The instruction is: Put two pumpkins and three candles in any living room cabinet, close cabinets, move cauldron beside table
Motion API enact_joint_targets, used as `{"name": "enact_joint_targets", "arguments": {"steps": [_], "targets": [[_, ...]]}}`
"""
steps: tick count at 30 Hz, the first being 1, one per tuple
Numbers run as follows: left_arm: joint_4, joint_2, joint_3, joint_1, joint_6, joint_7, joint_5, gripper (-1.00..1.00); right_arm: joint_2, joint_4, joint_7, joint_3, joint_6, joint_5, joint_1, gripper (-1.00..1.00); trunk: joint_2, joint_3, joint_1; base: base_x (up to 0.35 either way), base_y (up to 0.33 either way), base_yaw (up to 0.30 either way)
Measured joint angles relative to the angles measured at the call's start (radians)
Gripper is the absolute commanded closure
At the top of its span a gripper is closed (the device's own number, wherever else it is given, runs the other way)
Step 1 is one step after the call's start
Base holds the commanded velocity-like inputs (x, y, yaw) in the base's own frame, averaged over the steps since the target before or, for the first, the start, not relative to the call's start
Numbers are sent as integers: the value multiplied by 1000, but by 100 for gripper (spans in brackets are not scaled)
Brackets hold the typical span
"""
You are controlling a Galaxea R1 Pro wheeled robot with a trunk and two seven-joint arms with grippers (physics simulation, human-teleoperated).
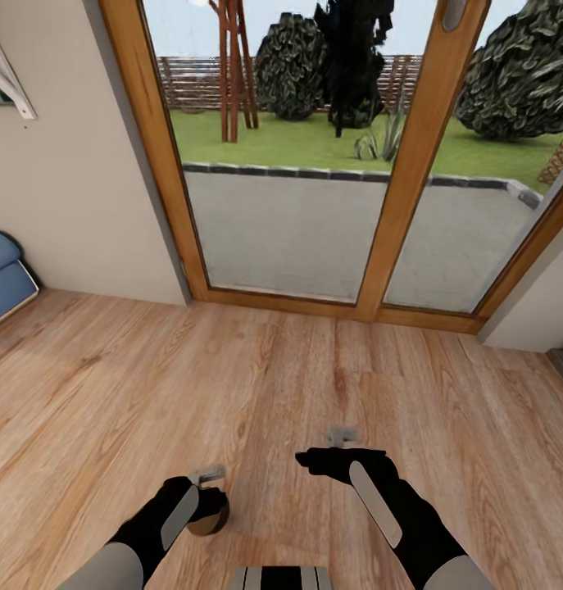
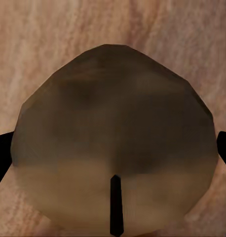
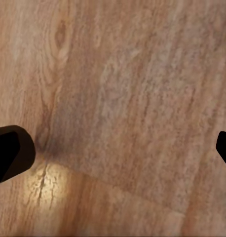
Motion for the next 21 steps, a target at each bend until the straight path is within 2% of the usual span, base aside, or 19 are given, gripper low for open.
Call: {"name": "enact_joint_targets", "arguments": {"steps": [15, 21], "targets": [[-59, -2, 0, 0, 101, 1, -2, 100, 0, 4, -5, 3, 0, 3, 0, -100, 4, 58, -7, 0, 0, 0], [-63, -2, 0, 0, 115, 1, -4, 100, 0, 8, -8, 2, 0, 3, 0, -100, 5, 81, -9, 0, 0, 0]]}}
